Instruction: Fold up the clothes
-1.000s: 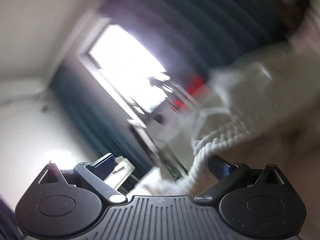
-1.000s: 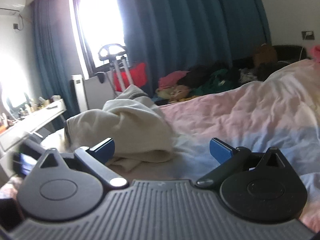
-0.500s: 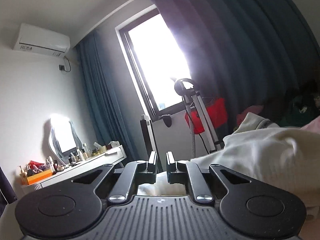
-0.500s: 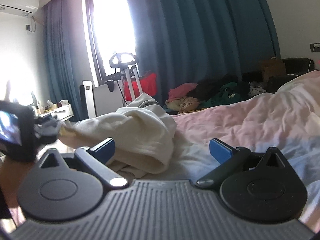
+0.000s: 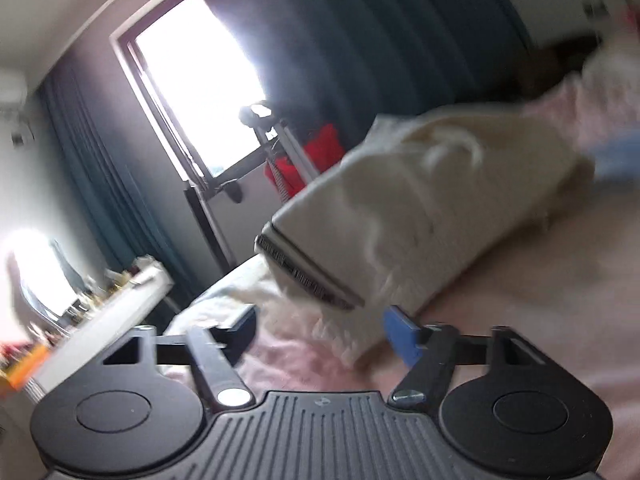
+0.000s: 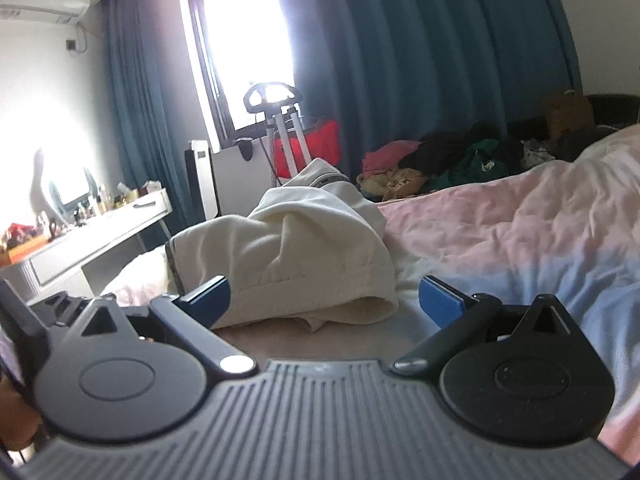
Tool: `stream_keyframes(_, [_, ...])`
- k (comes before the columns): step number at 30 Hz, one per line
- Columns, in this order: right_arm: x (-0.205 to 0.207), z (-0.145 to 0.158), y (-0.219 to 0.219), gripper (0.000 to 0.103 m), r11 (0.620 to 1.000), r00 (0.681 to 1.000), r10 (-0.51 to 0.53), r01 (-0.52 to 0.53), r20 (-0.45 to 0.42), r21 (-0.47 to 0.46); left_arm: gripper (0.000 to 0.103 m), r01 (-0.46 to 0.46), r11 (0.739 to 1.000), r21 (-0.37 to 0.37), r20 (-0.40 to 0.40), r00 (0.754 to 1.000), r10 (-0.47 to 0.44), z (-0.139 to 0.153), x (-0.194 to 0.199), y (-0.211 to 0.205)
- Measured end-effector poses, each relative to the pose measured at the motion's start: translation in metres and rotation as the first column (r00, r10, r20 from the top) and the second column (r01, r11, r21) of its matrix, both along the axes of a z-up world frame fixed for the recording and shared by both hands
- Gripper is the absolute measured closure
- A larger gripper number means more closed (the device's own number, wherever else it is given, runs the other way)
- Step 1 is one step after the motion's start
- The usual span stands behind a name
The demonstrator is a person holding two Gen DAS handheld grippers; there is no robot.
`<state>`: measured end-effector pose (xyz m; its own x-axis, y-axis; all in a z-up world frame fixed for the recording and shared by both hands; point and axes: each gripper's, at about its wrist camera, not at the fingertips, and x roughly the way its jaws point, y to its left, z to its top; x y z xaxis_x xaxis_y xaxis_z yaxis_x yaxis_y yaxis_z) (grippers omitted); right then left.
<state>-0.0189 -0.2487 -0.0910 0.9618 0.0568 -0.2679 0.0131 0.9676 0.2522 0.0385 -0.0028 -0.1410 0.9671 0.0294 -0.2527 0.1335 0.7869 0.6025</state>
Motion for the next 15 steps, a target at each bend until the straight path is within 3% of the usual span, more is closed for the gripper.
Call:
stream_keyframes(3, [0.001,-0.006,0.001,0.001,1.0,0.999,0.003,-0.002,-0.04,0.018,0.019,-0.034,0.998,0.056,0.0,0.999,0.034,-0.019,0.029,-0.008])
stream_keyframes(8, [0.011,-0.019,0.001,0.0,0.997,0.995,0.003,0.004,-0.099,0.073,0.021,-0.1,0.995,0.004,-0.033,0.994,0.1,-0.025,0.066,-0.007])
stream_keyframes(9, [0.015,-0.022,0.001,0.0,0.997,0.994,0.004,0.005,-0.107,0.082,0.027,-0.124,0.992,-0.011,-0.025,0.992,0.124,-0.023,0.071,-0.005])
stream_keyframes(10, [0.018,-0.025,0.002,0.0,0.996,0.994,0.001,0.009,-0.112,0.087,0.039,-0.156,0.987,-0.029,0.009,0.988,0.156,-0.019,0.073,-0.004])
stream_keyframes(11, [0.02,-0.027,0.003,0.0,0.997,0.994,-0.021,0.03,-0.111,0.077,0.039,-0.189,0.981,-0.049,0.052,0.98,0.191,-0.014,0.074,-0.002])
stream_keyframes(14, [0.022,-0.031,0.005,0.0,0.994,0.992,-0.096,0.099,-0.08,0.039,0.039,-0.2,0.952,-0.231,0.134,0.963,0.234,0.009,0.079,0.006])
stream_keyframes(15, [0.022,-0.032,0.005,0.0,0.993,0.992,-0.111,0.114,-0.067,0.035,0.039,-0.189,0.947,-0.259,0.131,0.965,0.229,0.012,0.084,0.007])
